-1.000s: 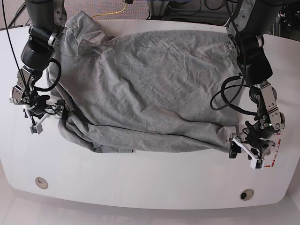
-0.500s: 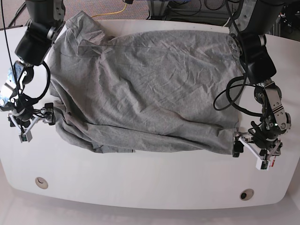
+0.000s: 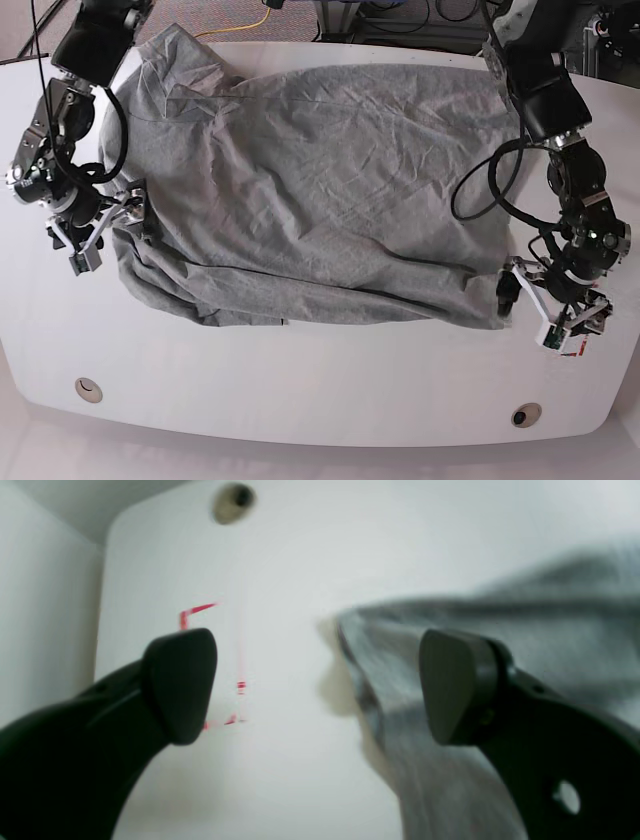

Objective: Layout the t-shirt on the table in an organized manner, then fold the t-shirt properly
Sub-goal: 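Lay the hem down and open both grippers, then move both grippers over the shirt toward the collar region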

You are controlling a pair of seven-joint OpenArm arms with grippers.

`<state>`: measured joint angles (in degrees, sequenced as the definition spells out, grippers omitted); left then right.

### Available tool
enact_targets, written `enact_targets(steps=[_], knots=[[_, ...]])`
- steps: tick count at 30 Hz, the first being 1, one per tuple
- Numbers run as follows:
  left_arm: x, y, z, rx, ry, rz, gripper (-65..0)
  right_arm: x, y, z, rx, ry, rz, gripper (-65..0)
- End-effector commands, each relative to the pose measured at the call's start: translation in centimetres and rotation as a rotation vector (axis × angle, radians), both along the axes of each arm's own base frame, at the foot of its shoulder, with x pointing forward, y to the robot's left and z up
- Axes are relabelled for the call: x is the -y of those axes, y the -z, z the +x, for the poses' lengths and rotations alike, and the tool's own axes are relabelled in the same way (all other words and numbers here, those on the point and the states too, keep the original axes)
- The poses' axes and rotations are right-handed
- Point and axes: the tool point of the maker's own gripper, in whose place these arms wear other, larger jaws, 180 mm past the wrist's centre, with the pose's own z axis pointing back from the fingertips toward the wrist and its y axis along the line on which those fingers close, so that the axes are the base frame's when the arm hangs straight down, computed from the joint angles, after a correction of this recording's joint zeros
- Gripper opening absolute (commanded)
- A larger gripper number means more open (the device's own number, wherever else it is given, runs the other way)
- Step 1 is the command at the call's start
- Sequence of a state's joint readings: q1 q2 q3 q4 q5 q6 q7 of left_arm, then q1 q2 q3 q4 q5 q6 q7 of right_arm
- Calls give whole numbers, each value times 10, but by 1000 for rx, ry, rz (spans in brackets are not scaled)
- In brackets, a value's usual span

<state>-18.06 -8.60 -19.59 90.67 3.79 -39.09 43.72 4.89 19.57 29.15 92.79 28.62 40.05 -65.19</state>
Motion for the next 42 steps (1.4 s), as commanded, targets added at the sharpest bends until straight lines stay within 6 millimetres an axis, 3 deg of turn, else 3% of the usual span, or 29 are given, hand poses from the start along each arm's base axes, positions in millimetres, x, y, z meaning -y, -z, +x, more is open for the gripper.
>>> enact_targets(steps=[1,7,11,18,20,31,42], knots=[[8,-23,1,79,32,16,-38,-4,-5,1,26,-4,10,-2],[12,-10,-14,48,49,34,-38,-32,14,-6,-12,-46,56,-122],[12,1,-22,21,50,32,-38,-53,25,-11,-43,-96,69,-274],[13,10,-27,1,52,30,-38,-92,44,-25,-74,-170,122,-606],[13,12,-28,-5,52,29,-38,-99,49,-29,-87,-186,124,-650],[12,13,-28,-7,52,31,-38,-101,87,-63,-214,-166,152,-650],[12,13,-28,-7,52,31,-38,-107,93,-105,-261,-189,133,-650]])
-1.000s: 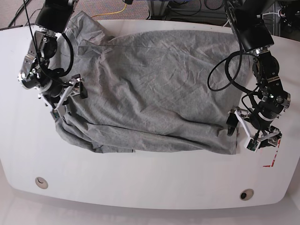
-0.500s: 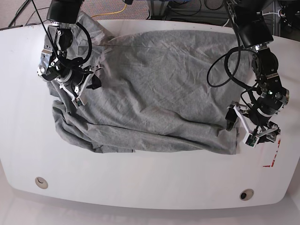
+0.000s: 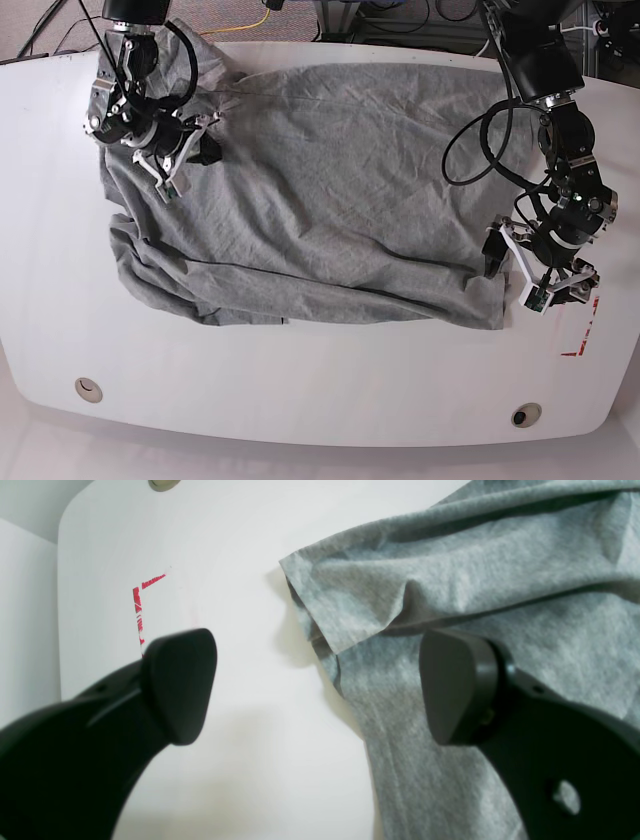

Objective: Layout the t-shirt on the table in an organized manner, then fold the t-shirt properly
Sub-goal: 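Move both grippers over the shirt toward the collar region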

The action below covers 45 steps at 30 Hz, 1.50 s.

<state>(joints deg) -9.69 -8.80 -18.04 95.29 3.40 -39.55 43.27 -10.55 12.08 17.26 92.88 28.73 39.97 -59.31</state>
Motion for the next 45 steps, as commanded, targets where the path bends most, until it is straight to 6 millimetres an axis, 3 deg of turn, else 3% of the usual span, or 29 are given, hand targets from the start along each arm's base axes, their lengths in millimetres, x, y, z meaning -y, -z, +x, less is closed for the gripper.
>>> enact_targets(steps=[1,9,15,18,28,31,37,45], knots=[[0,-19,9,62,8,-4,-38,5,1,-19,-34,-28,-53,-650],[0,-19,9,62,8,-3,-38,2,1,-52,-82,-64,-89,-650],[-1,-19,9,62,8,-1,-38,2,4,-63,-106,-70,-92,-650],[-1,-20,9,64,8,-1,-38,3,-4,-58,-77,-78,-101,-650],[4,-19,9,63,20,-7,-38,2,-68,5,178,-113,-168,-648],[20,-15,11,55,57,-16,-38,6,-83,28,235,-109,-188,-648],[56,0,0,29,145,-27,-39,14,-90,65,269,-77,-175,-648],[106,8,-10,80,265,-119,-39,43,-86,107,291,-11,-217,-648]])
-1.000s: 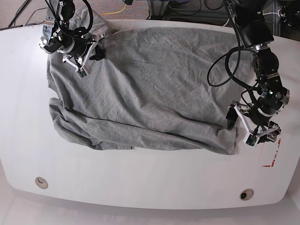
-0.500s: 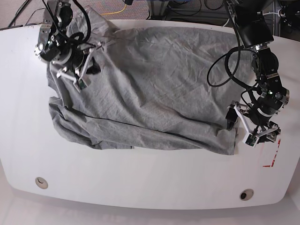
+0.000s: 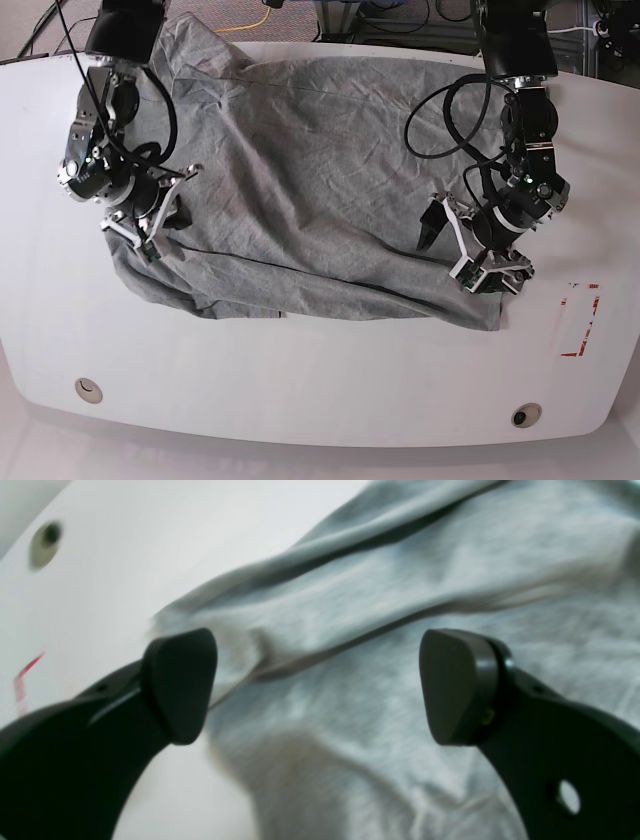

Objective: Layout the t-shirt on the table in an organized manner, then fold the t-shirt properly
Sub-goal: 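Move both grippers over the shirt toward the collar region, then grasp the shirt fabric with both grippers and smooth it outward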

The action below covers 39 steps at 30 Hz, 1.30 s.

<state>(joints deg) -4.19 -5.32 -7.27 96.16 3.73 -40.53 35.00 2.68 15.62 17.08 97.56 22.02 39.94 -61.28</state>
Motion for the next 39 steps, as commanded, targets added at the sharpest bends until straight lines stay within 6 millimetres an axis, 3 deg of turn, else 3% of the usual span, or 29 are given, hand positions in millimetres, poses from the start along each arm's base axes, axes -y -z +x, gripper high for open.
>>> enact_targets(steps=[1,8,18,26,30,34,39], knots=[[12,-15,8,70,17,-61,-39,11,-10,23,63,24,-9,-648],[15,-8,16,105,-51,-163,-39,27,0,54,89,76,-14,-648],[25,49,21,-45,-52,-196,-39,38,31,84,92,157,130,-648],[23,69,16,-105,-66,-201,-39,44,64,73,49,216,211,-648],[12,73,13,-115,-73,-177,-39,44,79,54,14,218,203,-648],[7,87,-3,-151,-78,-163,-39,44,91,35,-15,216,191,-648],[-4,90,-15,-157,-79,-133,-39,40,98,11,-32,216,209,-648]])
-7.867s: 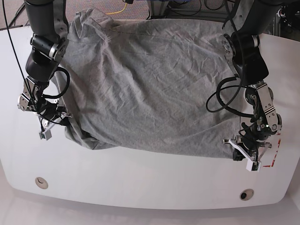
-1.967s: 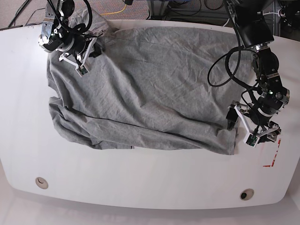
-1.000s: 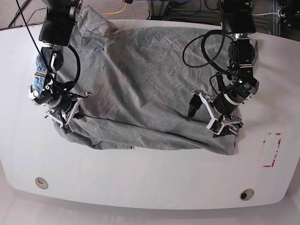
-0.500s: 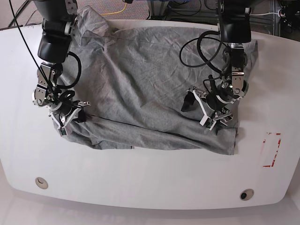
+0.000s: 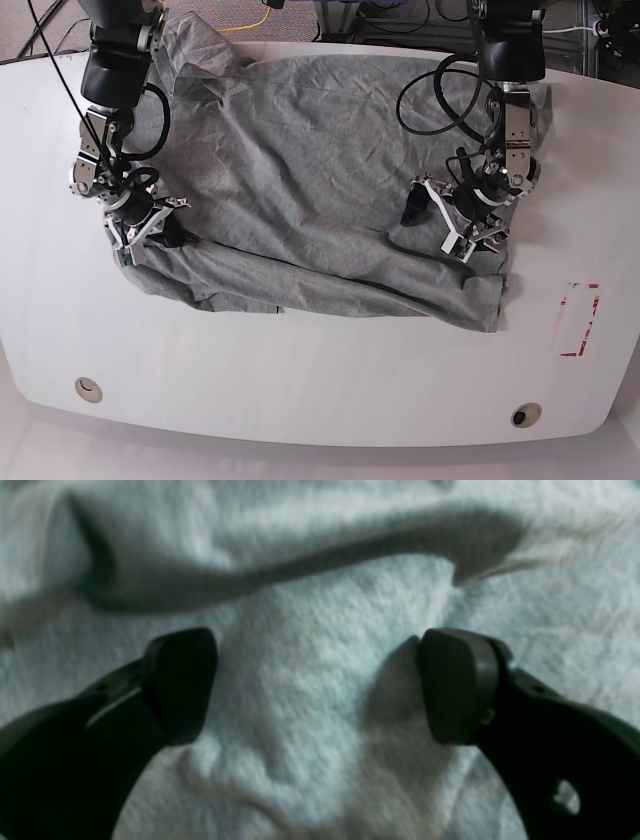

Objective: Layout the t-shirt on the table in an organized manner, then fold the t-shirt properly
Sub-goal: 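Grasp the shirt fabric with both grippers and smooth it outward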

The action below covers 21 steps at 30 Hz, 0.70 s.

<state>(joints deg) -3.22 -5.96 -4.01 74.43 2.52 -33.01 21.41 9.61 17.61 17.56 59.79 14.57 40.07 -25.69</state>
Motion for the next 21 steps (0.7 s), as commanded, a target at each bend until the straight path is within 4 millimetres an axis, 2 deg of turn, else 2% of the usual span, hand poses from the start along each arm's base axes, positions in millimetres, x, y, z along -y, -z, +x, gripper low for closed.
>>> enact_targets(steps=[1,10,14,21], knots=[[-14,-6,-4,10,14,55,-39,4,18,-27,-97,-25,-44,-648],[-27,-10,-37,13,42,123,-39,-2,25,-68,-140,-52,-44,-648],[-32,-14,-49,-8,54,170,-39,-5,26,-79,-144,-56,-35,-648],[-36,-23,-52,11,46,184,-39,-8,20,-76,-124,-51,-11,-648]])
